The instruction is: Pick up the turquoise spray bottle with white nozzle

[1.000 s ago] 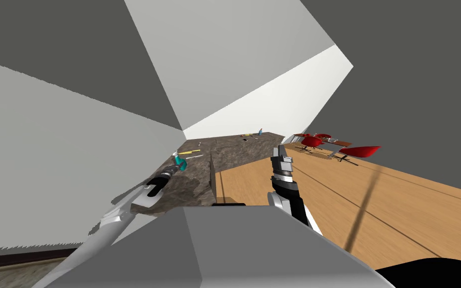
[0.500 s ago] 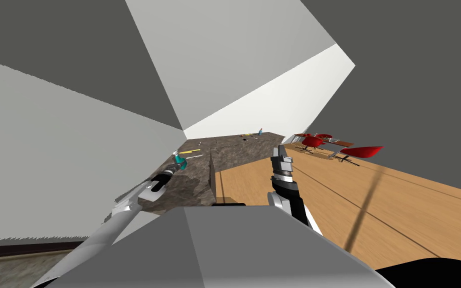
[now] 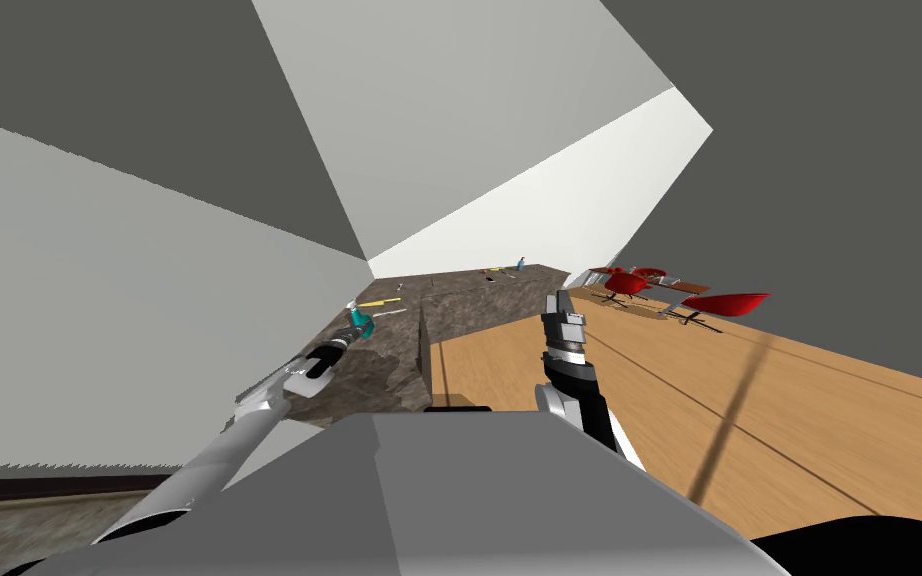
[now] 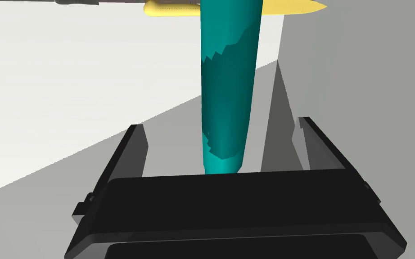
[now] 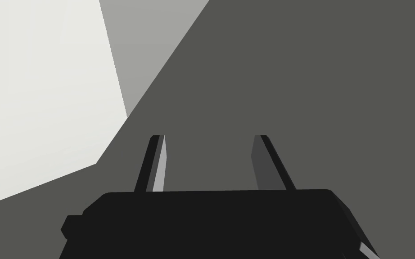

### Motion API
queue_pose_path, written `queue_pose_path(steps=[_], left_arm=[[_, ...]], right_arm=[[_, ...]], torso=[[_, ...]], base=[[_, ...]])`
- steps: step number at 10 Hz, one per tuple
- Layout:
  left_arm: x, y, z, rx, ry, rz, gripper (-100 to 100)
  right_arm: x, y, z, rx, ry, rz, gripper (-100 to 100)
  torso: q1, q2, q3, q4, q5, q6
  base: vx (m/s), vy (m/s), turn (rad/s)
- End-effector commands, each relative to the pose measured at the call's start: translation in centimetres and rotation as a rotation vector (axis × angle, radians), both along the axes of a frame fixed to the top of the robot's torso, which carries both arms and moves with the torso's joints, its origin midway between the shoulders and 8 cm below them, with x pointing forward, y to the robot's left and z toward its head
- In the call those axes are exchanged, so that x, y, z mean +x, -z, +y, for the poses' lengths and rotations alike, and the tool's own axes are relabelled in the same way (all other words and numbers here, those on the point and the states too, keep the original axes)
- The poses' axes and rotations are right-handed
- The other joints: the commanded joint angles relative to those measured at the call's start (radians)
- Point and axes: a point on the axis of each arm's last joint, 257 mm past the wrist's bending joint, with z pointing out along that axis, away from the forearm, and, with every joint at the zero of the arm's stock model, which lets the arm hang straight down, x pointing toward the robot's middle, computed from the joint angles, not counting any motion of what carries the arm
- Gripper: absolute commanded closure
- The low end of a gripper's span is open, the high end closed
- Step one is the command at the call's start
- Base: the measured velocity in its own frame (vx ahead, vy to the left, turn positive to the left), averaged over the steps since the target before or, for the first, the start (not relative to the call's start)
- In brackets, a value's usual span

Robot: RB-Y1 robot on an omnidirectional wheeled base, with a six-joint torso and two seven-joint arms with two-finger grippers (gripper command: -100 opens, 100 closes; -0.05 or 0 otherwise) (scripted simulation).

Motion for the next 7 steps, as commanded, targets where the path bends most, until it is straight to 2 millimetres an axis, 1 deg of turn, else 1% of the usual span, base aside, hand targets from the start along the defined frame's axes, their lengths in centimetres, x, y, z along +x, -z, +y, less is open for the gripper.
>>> queue_pose_path(steps=[1,2,4,5,6,7], left_arm=[[1.6,-0.9,-0.7,0.008,0.042,-0.022,-100],[2.0,-0.7,-0.1,0.003,0.026,-0.017,-100],[1.2,0.8,1.0,-0.003,0.002,0.012,-100],[3.0,-0.7,-0.1,0.009,0.049,-0.02,-100],[3.4,-0.6,0.5,0.003,0.035,-0.017,-100],[2.7,0.6,1.3,-0.002,0.015,0.008,-100]], right_arm=[[0.0,0.0,0.0,0.0,0.0,0.0,0],[0.0,0.0,0.0,0.0,0.0,0.0,0],[0.0,0.0,0.0,0.0,0.0,0.0,0],[0.0,0.0,0.0,0.0,0.0,0.0,0],[0.0,0.0,0.0,0.0,0.0,0.0,0],[0.0,0.0,0.0,0.0,0.0,0.0,0]], torso=[[0.0,0.0,0.0,0.0,0.0,0.0],[-0.001,0.0,0.0,0.0,0.0,0.0],[-0.001,0.0,0.0,0.0,0.0,0.0],[0.0,0.0,0.0,0.0,0.0,0.0],[-0.001,0.0,0.0,0.0,0.0,0.0],[-0.002,0.0,0.0,0.0,0.0,0.0]], base=[[-0.022,-0.024,0.044],[-0.028,-0.031,0.018],[-0.006,-0.013,-0.003],[-0.02,-0.023,0.037],[-0.022,-0.034,0.022],[-0.011,-0.021,-0.004]])
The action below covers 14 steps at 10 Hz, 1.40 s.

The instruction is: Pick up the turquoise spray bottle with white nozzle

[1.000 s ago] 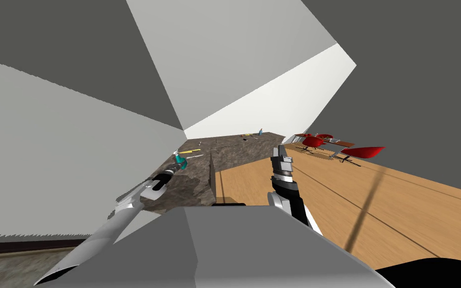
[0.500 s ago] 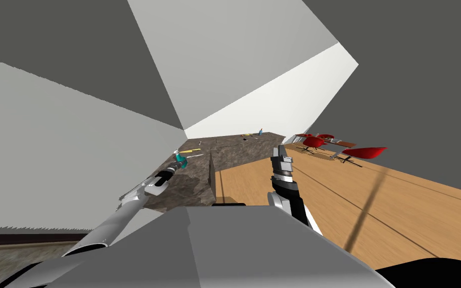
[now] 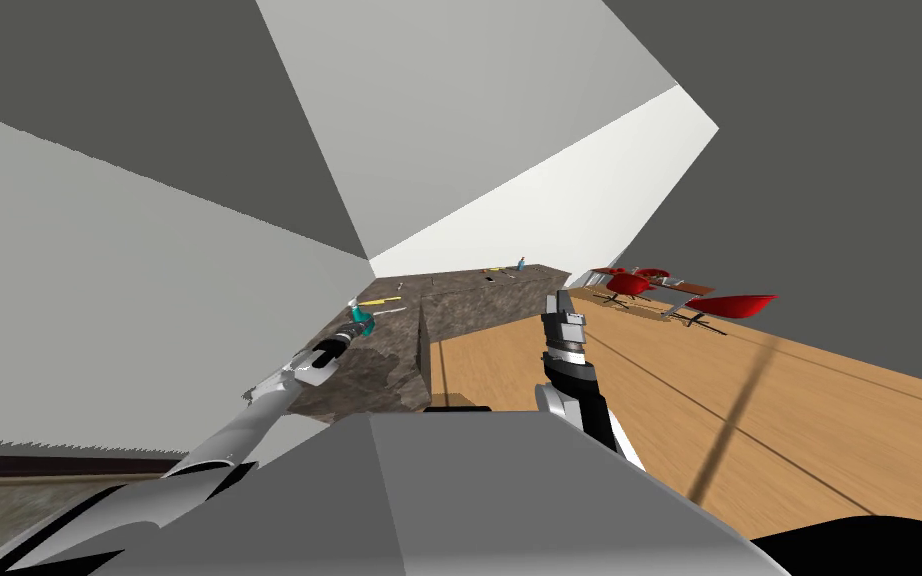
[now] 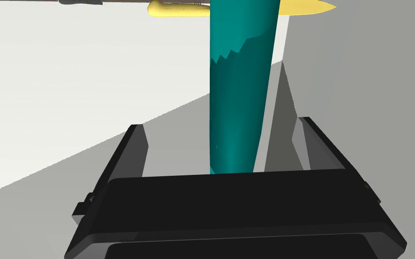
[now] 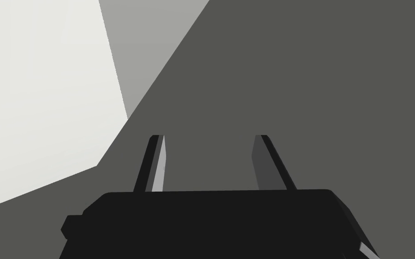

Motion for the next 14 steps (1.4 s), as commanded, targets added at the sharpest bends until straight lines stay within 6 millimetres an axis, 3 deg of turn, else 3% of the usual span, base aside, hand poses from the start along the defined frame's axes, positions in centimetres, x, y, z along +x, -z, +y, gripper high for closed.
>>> queue_pose_path(steps=[1,2,3,4,5,6,8,9,10,12,13,14], left_arm=[[-0.4,0.8,0.7,-0.004,-0.015,0.016,-100],[1.3,-0.7,-0.1,0.007,0.026,-0.015,-100],[1.7,-0.8,0.1,0.004,0.018,-0.016,-100],[0.9,0.7,1.3,-0.004,-0.009,0.014,-100],[2.5,-1.0,0.5,0.009,0.029,-0.018,-100],[2.9,-1.2,0.8,0.005,0.02,-0.02,-100],[2.0,0.4,2.0,-0.003,-0.008,0.012,-100],[3.4,-1.4,1.2,0.013,0.031,-0.022,-100],[4.0,-1.8,1.5,0.008,0.021,-0.027,-100],[3.0,-0.1,2.6,-0.001,-0.008,0.007,-100],[4.6,-2.3,2.0,0.015,0.027,-0.033,-100],[4.8,-2.3,2.3,0.009,0.015,-0.03,-100]], right_arm=[[0.0,0.0,0.0,0.0,0.0,0.0,0],[0.0,0.0,0.0,0.0,0.0,0.0,0],[0.0,0.0,0.0,0.0,0.0,0.0,0],[0.0,0.0,0.0,0.0,0.0,0.0,0],[0.0,0.0,0.0,0.0,0.0,0.0,0],[0.0,0.0,0.0,0.0,0.0,0.0,0],[0.0,0.0,0.0,0.0,0.0,0.0,0],[0.0,0.0,0.0,0.0,0.0,0.0,0],[0.0,0.0,0.0,0.0,0.0,0.0,0],[0.0,0.0,0.0,0.0,0.0,0.0,0],[0.0,0.0,0.0,0.0,0.0,0.0,0],[0.0,0.0,0.0,0.0,0.0,0.0,0]], torso=[[0.0,0.0,0.0,0.0,0.0,0.0],[0.001,0.0,0.0,0.0,0.0,0.0],[0.0,0.0,0.0,0.0,0.0,0.0],[-0.001,0.0,0.0,0.0,0.0,0.0],[0.0,0.0,0.0,0.0,0.0,0.0],[0.0,0.0,0.0,0.0,0.0,0.0],[0.0,0.0,0.0,0.0,0.0,0.0],[0.001,0.0,0.0,0.0,0.0,0.0],[0.0,0.0,0.0,0.0,0.0,0.0],[0.0,0.0,0.0,0.0,0.0,0.0],[0.001,0.0,0.0,0.0,0.0,0.0],[0.0,0.0,0.0,0.0,0.0,0.0]], base=[[0.0,0.0,0.0],[-0.019,-0.027,0.04],[-0.026,-0.037,0.024],[-0.014,-0.018,-0.009],[-0.019,-0.026,0.042],[-0.024,-0.029,0.024],[-0.01,-0.011,-0.006],[-0.017,-0.026,0.04],[-0.021,-0.036,0.022],[-0.01,-0.011,-0.002],[-0.016,-0.024,0.048],[-0.026,-0.028,0.019]])
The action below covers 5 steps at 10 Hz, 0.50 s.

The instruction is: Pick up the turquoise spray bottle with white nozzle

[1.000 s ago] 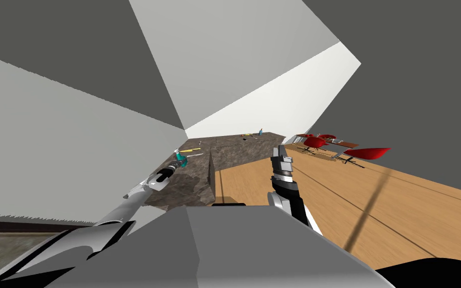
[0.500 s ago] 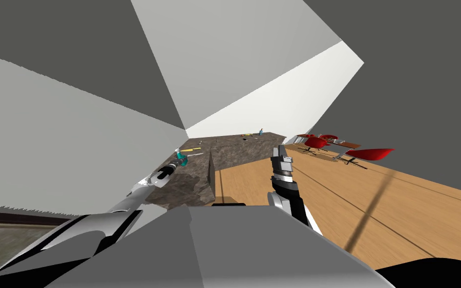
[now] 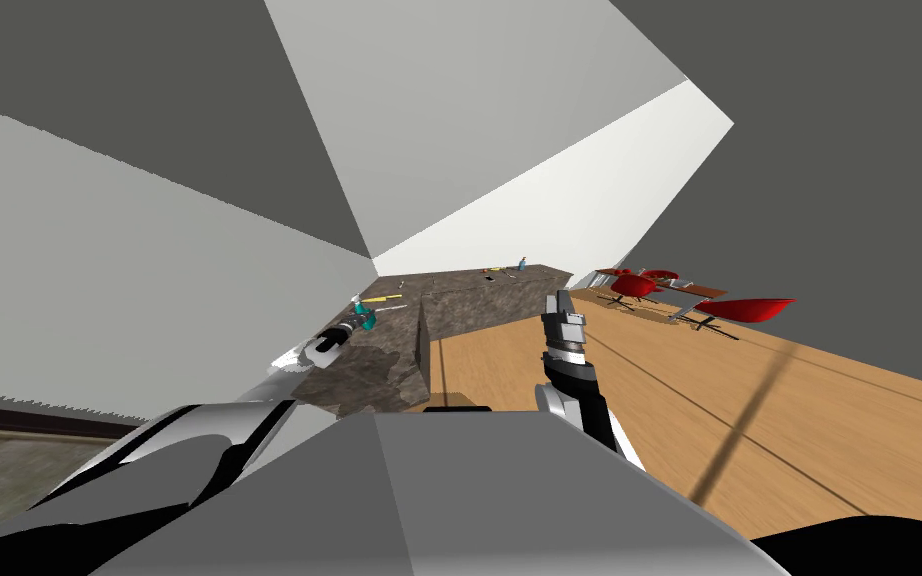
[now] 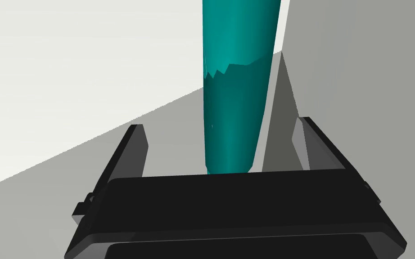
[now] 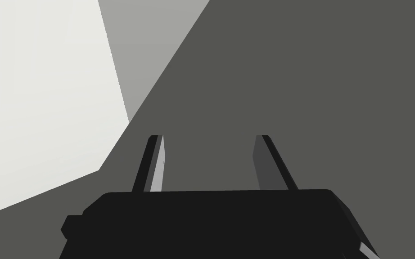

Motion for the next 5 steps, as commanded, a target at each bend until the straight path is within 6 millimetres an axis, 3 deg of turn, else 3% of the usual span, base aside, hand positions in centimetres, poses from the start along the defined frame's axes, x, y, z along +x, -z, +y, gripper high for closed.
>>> queue_pose_path(steps=[1,2,5], left_arm=[[-0.4,0.7,0.8,-0.006,-0.018,0.017,-100],[1.1,-1.5,0.3,0.01,0.009,-0.022,-100],[0.1,0.3,1.8,-0.005,-0.031,0.015,-100]], right_arm=[[0.0,0.0,0.0,0.0,0.0,0.0,0],[0.0,0.0,0.0,0.0,0.0,0.0,0],[0.0,0.0,0.0,0.0,0.0,0.0,0]], torso=[[0.0,0.0,0.0,0.0,0.0,0.0],[0.001,0.0,0.0,0.0,0.0,0.0],[0.0,0.0,0.0,0.0,0.0,0.0]], base=[[-0.018,-0.018,-0.009],[-0.026,-0.032,0.033],[-0.013,-0.018,0.008]])
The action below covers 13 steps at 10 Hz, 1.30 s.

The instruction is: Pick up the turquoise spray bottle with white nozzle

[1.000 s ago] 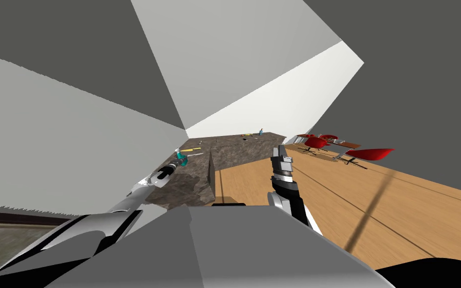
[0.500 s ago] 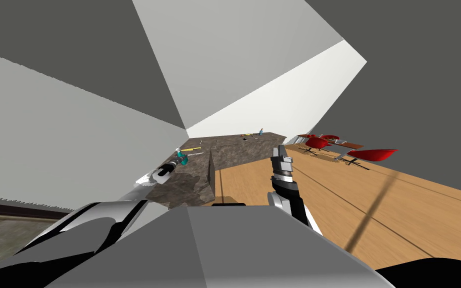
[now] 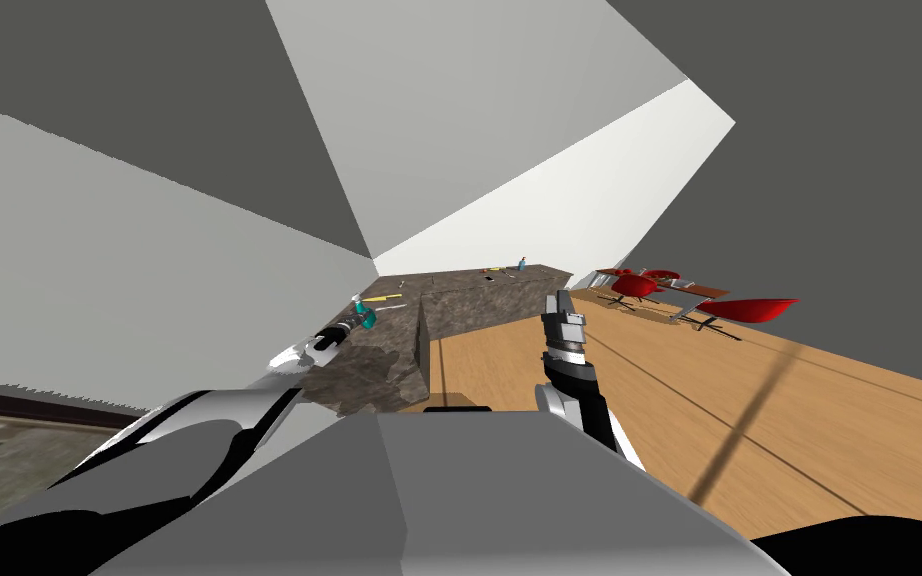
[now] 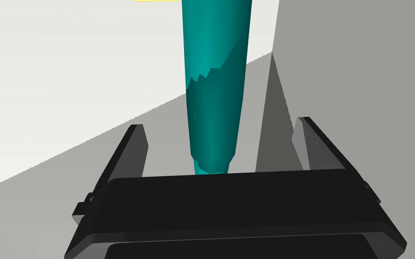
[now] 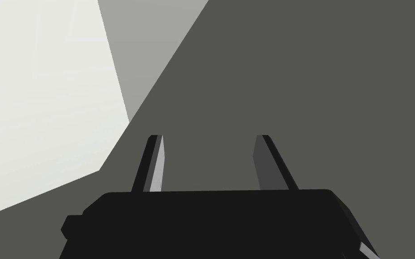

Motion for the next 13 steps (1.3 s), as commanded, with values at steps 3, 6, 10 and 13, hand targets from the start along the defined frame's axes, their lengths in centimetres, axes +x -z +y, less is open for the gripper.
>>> queue_pose_path(steps=[3,6,10,13], left_arm=[[0.0,0.1,0.2,-0.002,-0.004,0.003,100],[0.0,0.1,0.2,0.0,-0.004,0.003,100],[-1.7,2.5,0.0,-0.024,-0.033,0.041,100],[-3.2,3.6,-0.6,-0.022,-0.031,0.055,100]], right_arm=[[0.0,0.0,0.0,0.0,0.0,0.0,0],[0.0,0.0,0.0,0.0,0.0,0.0,0],[0.0,0.0,0.0,0.0,0.0,0.0,0],[0.0,0.0,0.0,0.0,0.0,0.0,0]], torso=[[0.001,-0.001,0.0,0.0,0.0,0.0],[0.002,-0.001,-0.001,0.0,0.001,0.0],[0.003,-0.002,-0.002,-0.002,0.003,0.001],[0.008,-0.006,-0.006,-0.007,0.008,0.0]], base=[[0.0,0.0,0.0],[0.0,0.0,0.0],[0.023,0.024,-0.023],[0.026,0.037,-0.022]])
